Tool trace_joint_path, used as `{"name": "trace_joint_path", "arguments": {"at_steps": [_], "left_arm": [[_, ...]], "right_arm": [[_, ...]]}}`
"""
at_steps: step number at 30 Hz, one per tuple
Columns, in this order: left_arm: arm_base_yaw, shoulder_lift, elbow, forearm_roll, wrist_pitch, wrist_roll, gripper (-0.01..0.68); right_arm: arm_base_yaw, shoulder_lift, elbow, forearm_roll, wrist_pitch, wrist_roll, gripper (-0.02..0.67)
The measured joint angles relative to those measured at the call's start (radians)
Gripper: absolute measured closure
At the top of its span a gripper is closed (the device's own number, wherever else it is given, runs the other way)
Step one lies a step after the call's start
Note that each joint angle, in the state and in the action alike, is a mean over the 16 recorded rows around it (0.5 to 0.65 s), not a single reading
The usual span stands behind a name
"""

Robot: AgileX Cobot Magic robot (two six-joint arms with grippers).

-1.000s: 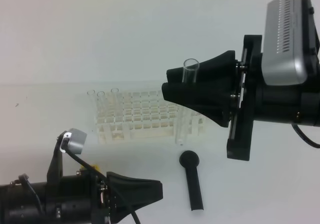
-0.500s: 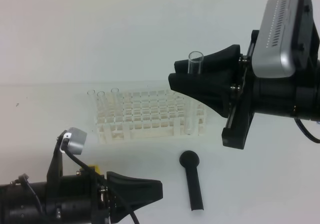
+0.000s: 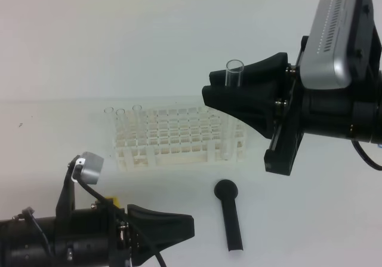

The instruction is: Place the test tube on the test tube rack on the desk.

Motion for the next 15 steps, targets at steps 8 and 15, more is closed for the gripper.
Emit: {"name": "trace_joint_path", "arguments": {"at_steps": [8,15], "left_arm": [[0.0,0.001,0.0,-0.007,0.0,0.003,0.674],[0.001,-0.056,0.001,-0.009,-0.002,0.012,0.674]], "right_arm": [[0.0,0.0,0.0,0.0,-0.001,0.018,0.529],[0.0,0.0,0.0,0.0,-0.001,0.024,0.529]]}}
